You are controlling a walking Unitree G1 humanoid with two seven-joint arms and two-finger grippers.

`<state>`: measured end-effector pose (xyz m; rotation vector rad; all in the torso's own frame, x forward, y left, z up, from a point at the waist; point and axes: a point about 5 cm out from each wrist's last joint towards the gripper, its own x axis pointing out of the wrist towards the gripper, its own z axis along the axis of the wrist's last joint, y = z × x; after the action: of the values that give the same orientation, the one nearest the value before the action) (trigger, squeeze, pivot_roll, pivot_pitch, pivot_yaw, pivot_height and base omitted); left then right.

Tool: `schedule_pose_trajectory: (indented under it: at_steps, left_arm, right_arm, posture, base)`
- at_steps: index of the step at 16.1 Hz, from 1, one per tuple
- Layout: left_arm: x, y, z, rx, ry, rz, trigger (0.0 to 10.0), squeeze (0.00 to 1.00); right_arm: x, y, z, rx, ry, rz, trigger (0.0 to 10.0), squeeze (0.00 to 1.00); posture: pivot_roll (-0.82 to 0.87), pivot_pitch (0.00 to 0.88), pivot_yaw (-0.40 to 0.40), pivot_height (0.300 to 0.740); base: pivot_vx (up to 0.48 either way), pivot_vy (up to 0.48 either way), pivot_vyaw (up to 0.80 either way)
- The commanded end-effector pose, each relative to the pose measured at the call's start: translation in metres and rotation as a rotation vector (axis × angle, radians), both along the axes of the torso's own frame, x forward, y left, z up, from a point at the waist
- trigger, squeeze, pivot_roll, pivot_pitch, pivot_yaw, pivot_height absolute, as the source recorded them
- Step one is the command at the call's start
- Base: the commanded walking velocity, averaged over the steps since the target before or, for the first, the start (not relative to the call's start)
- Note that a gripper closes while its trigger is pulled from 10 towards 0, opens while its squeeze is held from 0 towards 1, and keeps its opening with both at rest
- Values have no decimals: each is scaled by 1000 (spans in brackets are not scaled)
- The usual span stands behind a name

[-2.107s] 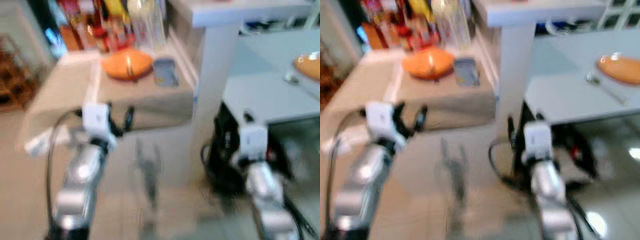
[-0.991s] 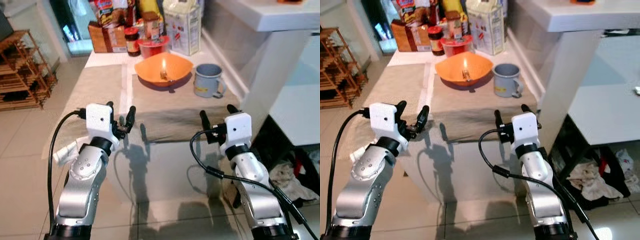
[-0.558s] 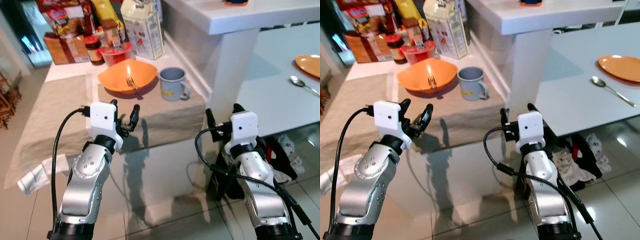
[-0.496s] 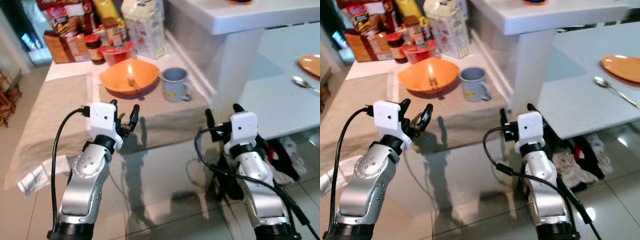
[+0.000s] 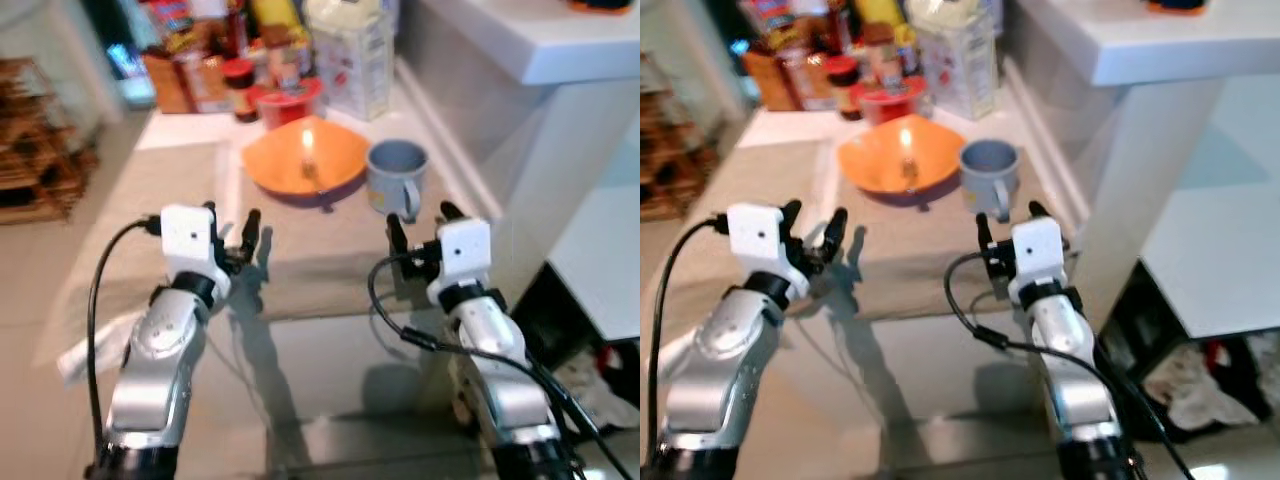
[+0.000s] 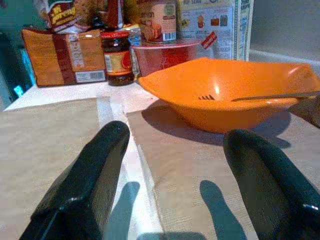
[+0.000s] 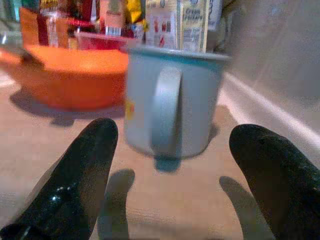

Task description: Setting the table

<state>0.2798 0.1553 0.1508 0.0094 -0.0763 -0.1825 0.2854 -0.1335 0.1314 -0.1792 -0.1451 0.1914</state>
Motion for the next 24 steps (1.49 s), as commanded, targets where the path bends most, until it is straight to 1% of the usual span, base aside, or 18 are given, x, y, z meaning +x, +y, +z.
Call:
schedule_pose_trajectory:
  at_steps: [1, 6, 8, 11, 12, 14, 15, 17, 18, 20, 21, 22, 23, 24]
  left_arm:
    - [0, -3, 3, 5, -12, -11, 10000, 0]
    - [-1, 2, 5, 14, -18, -7, 10000, 0]
    - [-2, 3, 5, 18, -17, -7, 10000, 0]
    - [-1, 1, 3, 19, -10, -17, 10000, 0]
    - [-1, 0, 4, 19, -11, -23, 10000, 0]
    - [-3, -2, 5, 25, -14, -36, 10000, 0]
    - [-3, -1, 6, 27, -15, -37, 10000, 0]
    - [-4, 4, 9, 44, -16, -33, 10000, 0]
    - [-5, 7, 10, 49, -15, -28, 10000, 0]
    - [-7, 7, 9, 55, -12, -26, 10000, 0]
    - [-8, 8, 10, 56, -13, -26, 10000, 0]
    - [-8, 8, 10, 55, -12, -24, 10000, 0]
    - [-8, 8, 10, 53, -9, -25, 10000, 0]
    - [-8, 6, 10, 48, -8, -30, 10000, 0]
  right_arm:
    - [2, -1, -1, 16, 11, 1, 10000, 0]
    - [14, -3, 0, 16, 12, -9, 10000, 0]
    - [17, -4, 0, 8, 7, -35, 10000, 0]
    - [26, 4, -3, -2, 8, -40, 10000, 0]
    - [30, 7, -4, -5, 8, -43, 10000, 0]
    - [42, 8, -4, 3, 10, -63, 10000, 0]
    - [46, 8, -2, 4, 9, -68, 10000, 0]
    - [57, 9, 1, 12, 9, -78, 10000, 0]
    - [59, 12, 1, 18, 10, -75, 10000, 0]
    - [60, 18, 0, 29, 8, -64, 10000, 0]
    - [59, 19, -3, 41, 26, -72, 10000, 0]
    - [55, 18, -9, 45, 49, -81, 10000, 0]
    - [50, 18, -13, 40, 49, -77, 10000, 0]
    - [42, 20, -15, 27, 53, -57, 10000, 0]
  posture:
    - [-91, 0, 86, 740]
    - [-75, 0, 91, 740]
    - [-76, 0, 93, 740]
    - [-80, 0, 98, 740]
    - [-72, 0, 98, 740]
    - [-54, 0, 99, 740]
    - [-42, 0, 102, 740]
    - [-26, 0, 100, 740]
    - [-13, 0, 100, 740]
    - [-5, 0, 100, 740]
    - [0, 0, 93, 740]
    - [-3, 0, 92, 740]
    - [-6, 0, 91, 740]
    - [-19, 0, 91, 740]
  base:
    - [0, 0, 0]
    - [0, 0, 0]
    - [0, 0, 0]
    - [0, 0, 0]
    - [0, 0, 0]
    - [0, 0, 0]
    - [0, 0, 0]
    - [0, 0, 0]
    - [0, 0, 0]
    - [0, 0, 0]
    - [0, 0, 0]
    - [0, 0, 0]
    - [0, 0, 0]
    - [0, 0, 0]
